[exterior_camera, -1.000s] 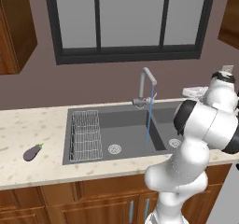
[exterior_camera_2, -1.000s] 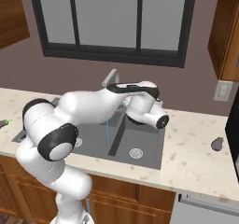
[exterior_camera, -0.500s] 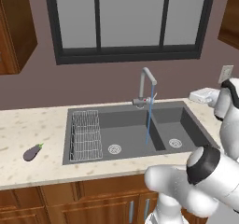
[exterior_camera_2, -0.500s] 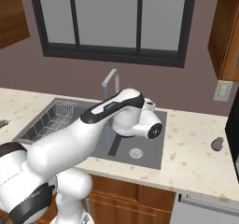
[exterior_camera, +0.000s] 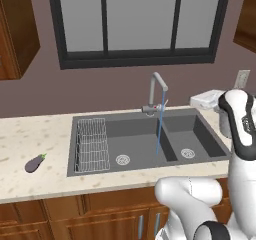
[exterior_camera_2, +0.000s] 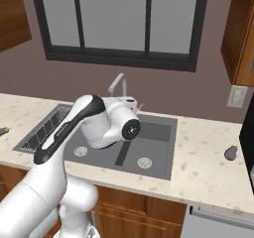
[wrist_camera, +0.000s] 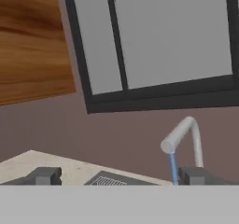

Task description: Turn on the sink faucet. Then move the eggplant from the counter to the sink. Turn off the sink. Move the vegetable from the sink to the pot next to the stove. Finally move the pot to the rear right burner.

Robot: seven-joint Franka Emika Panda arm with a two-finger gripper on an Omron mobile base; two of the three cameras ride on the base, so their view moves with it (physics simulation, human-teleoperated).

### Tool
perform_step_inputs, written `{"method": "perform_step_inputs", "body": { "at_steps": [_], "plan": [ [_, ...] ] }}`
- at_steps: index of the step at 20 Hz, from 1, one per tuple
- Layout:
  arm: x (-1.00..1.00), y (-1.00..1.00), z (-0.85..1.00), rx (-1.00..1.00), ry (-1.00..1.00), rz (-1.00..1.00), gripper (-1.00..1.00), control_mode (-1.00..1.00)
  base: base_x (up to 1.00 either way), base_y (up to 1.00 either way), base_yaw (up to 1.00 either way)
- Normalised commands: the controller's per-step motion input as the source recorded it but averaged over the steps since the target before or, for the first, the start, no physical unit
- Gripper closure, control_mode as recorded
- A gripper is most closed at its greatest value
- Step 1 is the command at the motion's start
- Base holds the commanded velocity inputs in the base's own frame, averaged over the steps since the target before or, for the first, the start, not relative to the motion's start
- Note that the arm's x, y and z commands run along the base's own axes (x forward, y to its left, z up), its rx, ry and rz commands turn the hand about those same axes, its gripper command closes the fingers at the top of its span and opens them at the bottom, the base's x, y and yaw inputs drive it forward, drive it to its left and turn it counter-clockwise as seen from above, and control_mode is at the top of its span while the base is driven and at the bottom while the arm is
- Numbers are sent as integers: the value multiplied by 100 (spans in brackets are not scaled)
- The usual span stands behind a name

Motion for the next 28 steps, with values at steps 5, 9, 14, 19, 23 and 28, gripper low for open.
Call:
{"method": "perform_step_inputs", "body": {
  "at_steps": [5,9,14,19,23,28],
  "plan": [
    [-41,100,31,-12,13,0,-100,-100,0,0,0],
    [-36,100,13,-13,13,0,-100,-100,0,0,0],
    [-31,100,0,-13,12,0,-100,-100,0,0,0],
    [-11,93,-15,-10,22,-3,-100,-100,0,0,0],
    [-1,66,-37,-9,19,-4,-100,-100,0,0,0],
    [-4,32,-32,-10,12,0,-100,-100,0,0,0]
  ]
}}
